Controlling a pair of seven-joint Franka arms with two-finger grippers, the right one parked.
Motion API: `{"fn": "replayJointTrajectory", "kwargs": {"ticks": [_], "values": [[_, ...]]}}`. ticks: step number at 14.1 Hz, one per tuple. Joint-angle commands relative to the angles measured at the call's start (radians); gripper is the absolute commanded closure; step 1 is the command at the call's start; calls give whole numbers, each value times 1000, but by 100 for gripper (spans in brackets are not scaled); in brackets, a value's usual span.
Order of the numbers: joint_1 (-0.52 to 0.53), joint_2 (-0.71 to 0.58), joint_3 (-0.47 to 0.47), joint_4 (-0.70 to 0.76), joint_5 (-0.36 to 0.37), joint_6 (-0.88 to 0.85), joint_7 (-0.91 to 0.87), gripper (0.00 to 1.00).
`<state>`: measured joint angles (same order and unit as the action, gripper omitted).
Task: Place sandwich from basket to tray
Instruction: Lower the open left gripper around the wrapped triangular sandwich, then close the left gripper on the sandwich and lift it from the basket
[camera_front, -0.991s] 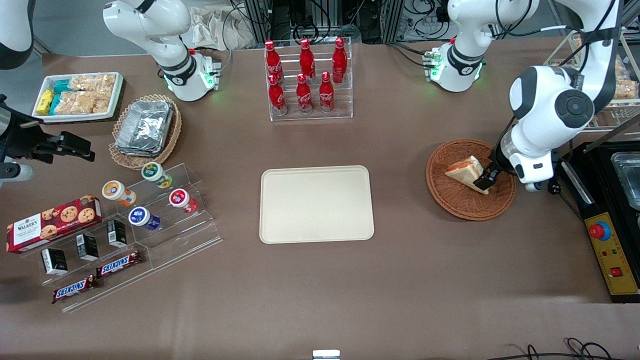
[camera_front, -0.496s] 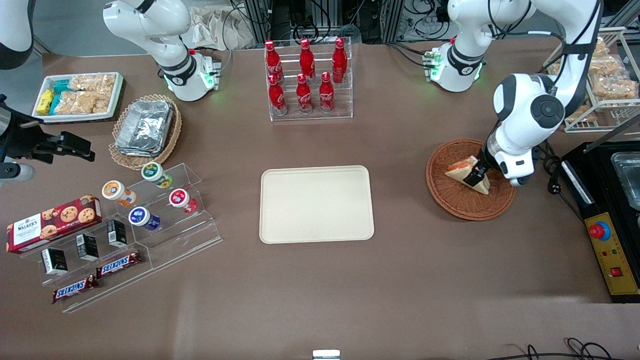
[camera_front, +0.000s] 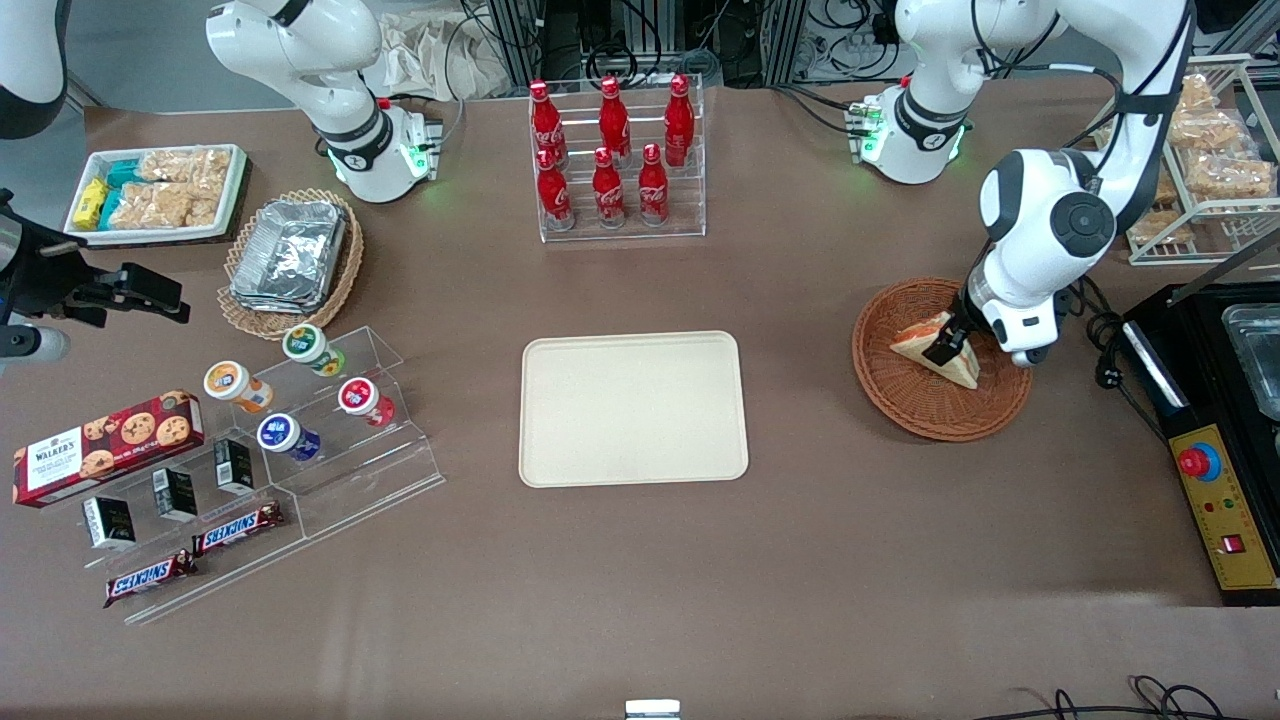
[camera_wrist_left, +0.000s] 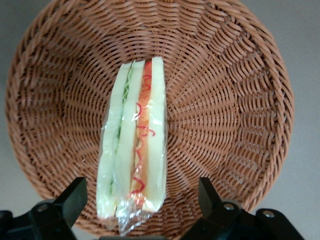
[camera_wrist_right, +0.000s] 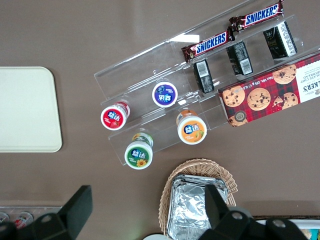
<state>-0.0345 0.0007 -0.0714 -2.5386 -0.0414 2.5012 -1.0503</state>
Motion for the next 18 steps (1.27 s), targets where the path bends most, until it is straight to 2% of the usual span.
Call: {"fn": "replayJointTrajectory", "kwargs": {"ticks": [1,2,3,4,5,12,13,15,18], "values": [[4,45,-4,-49,-2,155,-33,0],[4,56,-1,-48,-2,166,-31,1],[2,61,14,-46,-2,180,-30,16],[2,61,19,-45,-2,182,-30,70],[4,61,19,-42,-2,182,-27,100],[1,21,25,-14,-2,160,-30,100],[1,-5,24,-12,1,125,-22,100],[1,-53,24,24,53,8,-17,100],[-1,-96,21,162,110,-232,-4,100]]}}
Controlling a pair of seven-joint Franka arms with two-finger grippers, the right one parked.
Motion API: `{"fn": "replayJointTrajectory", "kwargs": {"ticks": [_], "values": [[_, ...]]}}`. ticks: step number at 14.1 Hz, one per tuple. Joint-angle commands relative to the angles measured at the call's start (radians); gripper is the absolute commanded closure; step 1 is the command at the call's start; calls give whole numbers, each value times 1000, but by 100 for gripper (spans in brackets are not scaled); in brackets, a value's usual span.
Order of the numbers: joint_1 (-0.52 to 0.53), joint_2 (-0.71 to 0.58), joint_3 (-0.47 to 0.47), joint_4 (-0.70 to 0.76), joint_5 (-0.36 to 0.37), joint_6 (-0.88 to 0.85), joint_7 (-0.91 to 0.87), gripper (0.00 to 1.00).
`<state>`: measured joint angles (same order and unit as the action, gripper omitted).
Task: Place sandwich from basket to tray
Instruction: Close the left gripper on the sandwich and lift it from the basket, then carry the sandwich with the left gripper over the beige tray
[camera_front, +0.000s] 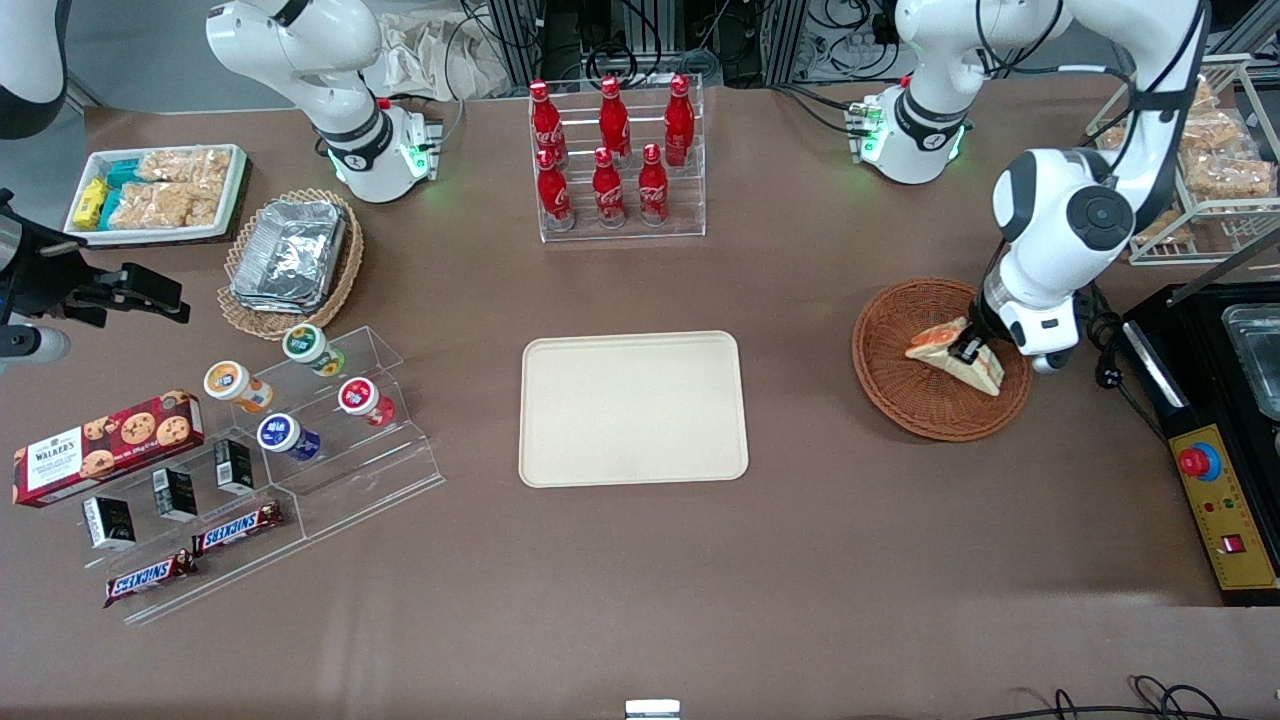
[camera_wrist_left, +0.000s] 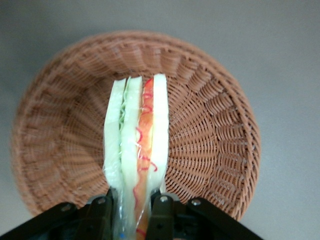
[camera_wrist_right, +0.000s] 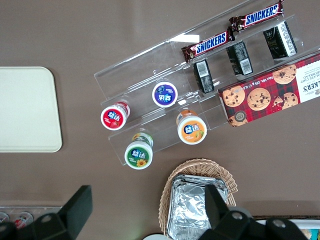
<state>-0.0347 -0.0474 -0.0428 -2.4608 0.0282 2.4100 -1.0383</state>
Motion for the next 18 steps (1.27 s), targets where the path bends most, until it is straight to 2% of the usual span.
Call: {"fn": "replayJointTrajectory", "kwargs": {"ticks": [1,4,7,13,16,18], "values": [[-4,-48,-12,162,39,-246,21,100],[-2,1,-55,464,24,-608,159,100],[-7,43,-141,641,19,-747,213,100],[-13,227,-399,811,22,-747,210,100],[-19,345,-463,847,35,-700,205,100],[-85,417,-463,844,48,-628,193,100]]}}
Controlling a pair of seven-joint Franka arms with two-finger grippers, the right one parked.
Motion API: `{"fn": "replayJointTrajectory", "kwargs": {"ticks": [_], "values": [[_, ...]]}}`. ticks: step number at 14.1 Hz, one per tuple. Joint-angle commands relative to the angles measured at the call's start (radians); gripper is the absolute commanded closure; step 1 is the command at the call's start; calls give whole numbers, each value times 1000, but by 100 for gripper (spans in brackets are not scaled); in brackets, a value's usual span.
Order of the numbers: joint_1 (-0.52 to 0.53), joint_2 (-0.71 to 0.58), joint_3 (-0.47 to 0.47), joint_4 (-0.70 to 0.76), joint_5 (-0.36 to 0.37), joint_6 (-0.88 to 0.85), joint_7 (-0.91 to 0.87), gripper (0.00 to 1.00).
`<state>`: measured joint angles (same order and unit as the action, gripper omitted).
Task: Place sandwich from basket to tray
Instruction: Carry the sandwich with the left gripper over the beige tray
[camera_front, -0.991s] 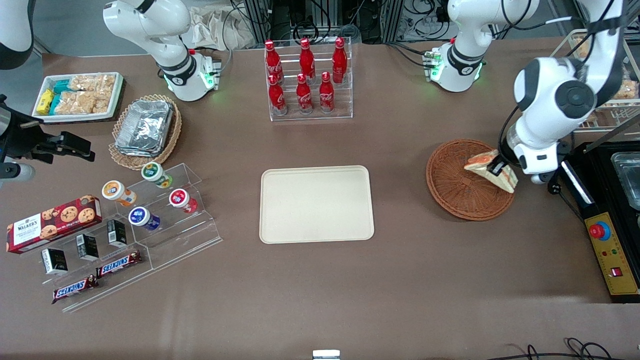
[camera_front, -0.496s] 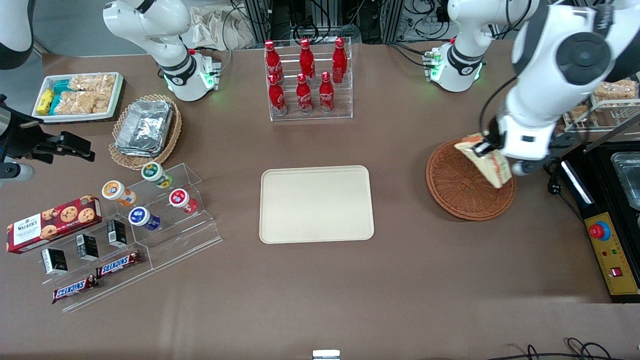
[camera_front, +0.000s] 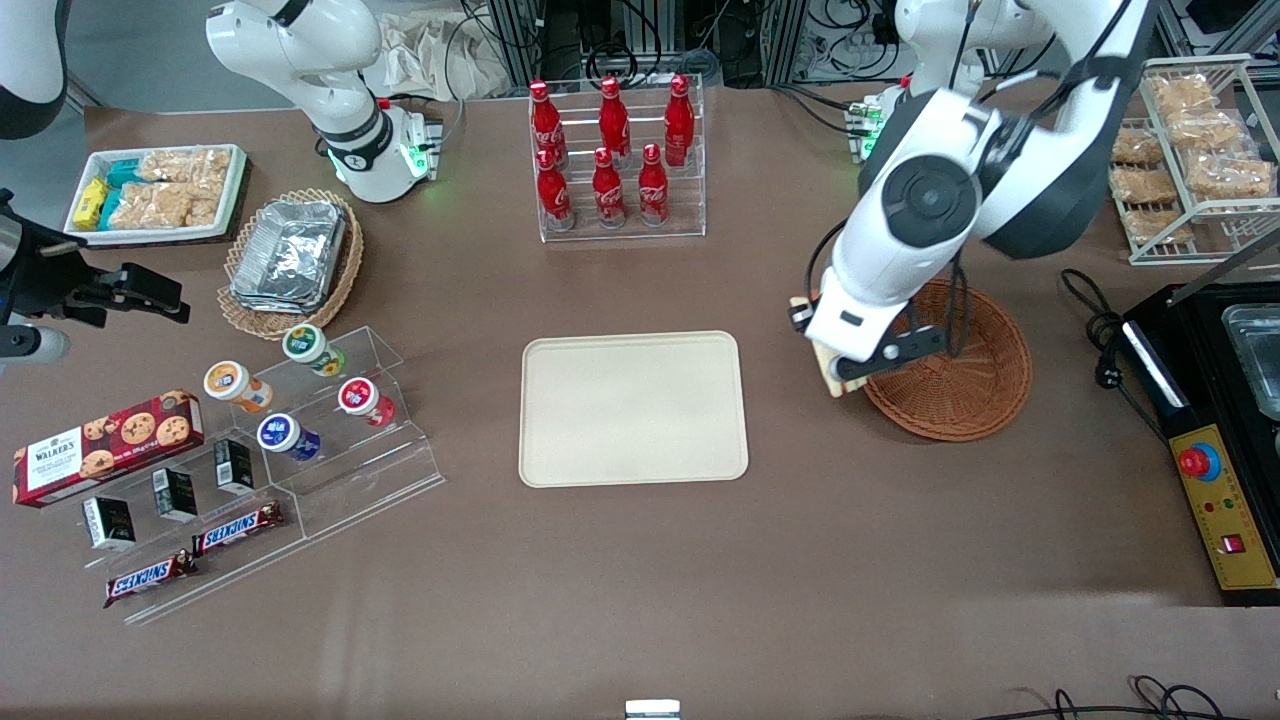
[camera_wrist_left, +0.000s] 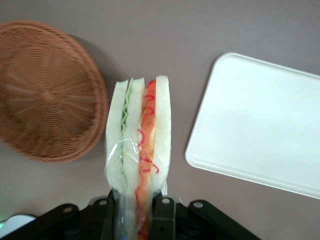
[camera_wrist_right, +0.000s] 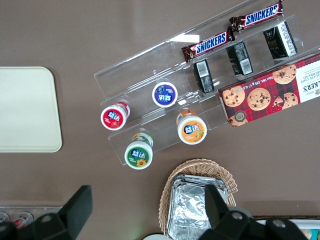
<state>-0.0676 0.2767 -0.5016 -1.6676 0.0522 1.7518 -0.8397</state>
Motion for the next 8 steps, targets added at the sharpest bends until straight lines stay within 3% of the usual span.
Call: {"fn": "replayJointTrajectory", "kwargs": {"ticks": [1,8], "values": [[-64,131,-6,52,58,53,-21,100],[-155,328,-5,54,170,242,-108,100]]}}
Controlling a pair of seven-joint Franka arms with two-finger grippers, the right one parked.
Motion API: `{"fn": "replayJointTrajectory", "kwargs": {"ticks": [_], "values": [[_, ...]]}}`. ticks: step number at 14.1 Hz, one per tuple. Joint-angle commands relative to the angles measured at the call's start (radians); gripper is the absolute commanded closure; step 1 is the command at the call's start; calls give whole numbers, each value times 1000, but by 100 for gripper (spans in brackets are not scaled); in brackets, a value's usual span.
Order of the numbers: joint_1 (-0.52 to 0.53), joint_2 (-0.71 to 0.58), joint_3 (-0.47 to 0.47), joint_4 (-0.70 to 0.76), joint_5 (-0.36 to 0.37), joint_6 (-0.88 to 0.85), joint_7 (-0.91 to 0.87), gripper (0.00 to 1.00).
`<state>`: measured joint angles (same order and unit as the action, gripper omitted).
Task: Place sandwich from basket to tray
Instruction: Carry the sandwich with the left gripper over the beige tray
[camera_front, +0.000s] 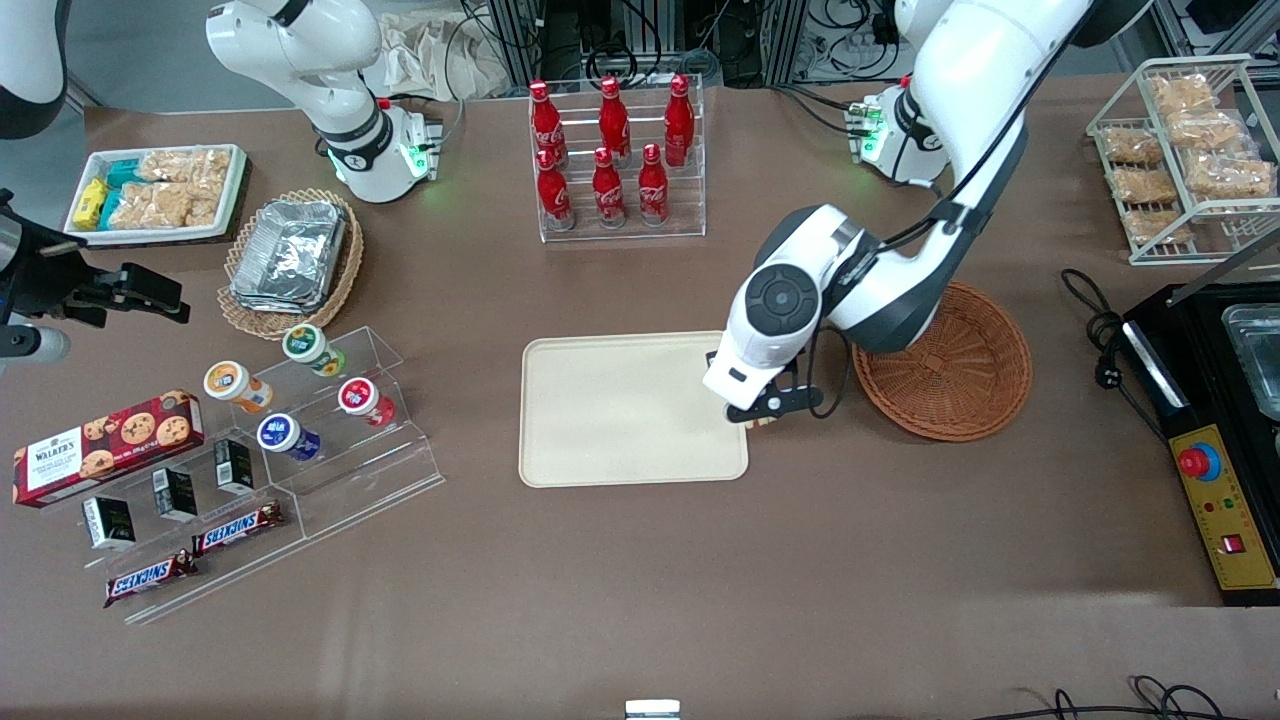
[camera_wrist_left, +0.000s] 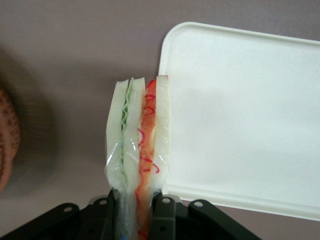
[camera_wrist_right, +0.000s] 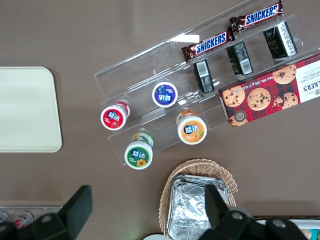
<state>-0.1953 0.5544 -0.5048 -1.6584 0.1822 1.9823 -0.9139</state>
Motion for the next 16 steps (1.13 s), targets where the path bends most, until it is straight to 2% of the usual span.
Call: {"fn": "replayJointTrajectory", "kwargs": {"ticks": [1,8,9,10,11,14,16], "values": [[-29,67,-1,46,43,32,-43,100],[-70,176,2,55,172,142,-97,100],[-72,185,2,55,177,160,-97,92],[-73,190,2,57,178,170,-98,57],[-79,190,2,57,189,170,-102,1],[-81,174,2,87,204,155,-160,0],[-79,141,0,146,189,75,-166,0]]}}
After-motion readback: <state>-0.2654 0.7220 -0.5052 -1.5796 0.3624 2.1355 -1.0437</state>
